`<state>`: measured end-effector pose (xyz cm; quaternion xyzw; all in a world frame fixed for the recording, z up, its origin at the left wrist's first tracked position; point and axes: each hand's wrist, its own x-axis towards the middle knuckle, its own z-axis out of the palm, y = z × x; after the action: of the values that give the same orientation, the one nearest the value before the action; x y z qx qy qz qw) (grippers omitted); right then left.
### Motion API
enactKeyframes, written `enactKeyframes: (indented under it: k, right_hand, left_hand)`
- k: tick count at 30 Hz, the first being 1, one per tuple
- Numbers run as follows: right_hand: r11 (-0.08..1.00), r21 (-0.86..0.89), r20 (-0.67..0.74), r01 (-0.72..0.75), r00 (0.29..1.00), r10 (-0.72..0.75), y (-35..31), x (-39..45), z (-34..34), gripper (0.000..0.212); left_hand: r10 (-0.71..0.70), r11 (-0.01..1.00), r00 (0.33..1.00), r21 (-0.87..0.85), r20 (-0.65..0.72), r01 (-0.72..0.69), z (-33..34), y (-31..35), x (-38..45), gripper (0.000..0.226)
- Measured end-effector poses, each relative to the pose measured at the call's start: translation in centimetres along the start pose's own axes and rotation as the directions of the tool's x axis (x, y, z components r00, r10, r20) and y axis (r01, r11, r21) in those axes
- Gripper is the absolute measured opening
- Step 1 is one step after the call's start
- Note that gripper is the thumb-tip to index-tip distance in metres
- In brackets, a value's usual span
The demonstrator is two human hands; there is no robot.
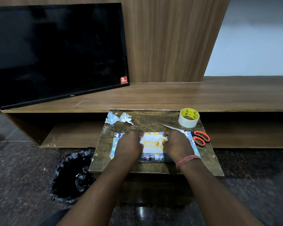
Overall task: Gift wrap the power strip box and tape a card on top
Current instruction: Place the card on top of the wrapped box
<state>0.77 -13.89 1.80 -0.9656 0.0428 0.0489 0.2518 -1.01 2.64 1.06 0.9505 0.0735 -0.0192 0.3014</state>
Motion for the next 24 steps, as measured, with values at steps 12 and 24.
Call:
enactKeyframes:
  k: [12, 24]
  right_hand:
    - [0.998, 0.054, 0.234, 0.041, 0.971, -0.053, 1.0, 0.6, -1.8, 0.057]
    - [0.997, 0.039, 0.197, 0.069, 0.977, -0.076, 1.0, 0.5, -1.7, 0.055]
  left_hand:
    - [0.084, 0.984, 0.989, 0.148, 0.124, -0.102, -0.9, 0.3, 0.2, 0.056]
    - [0.078, 0.995, 0.989, 0.058, 0.124, -0.086, -0.9, -0.2, 0.5, 0.07]
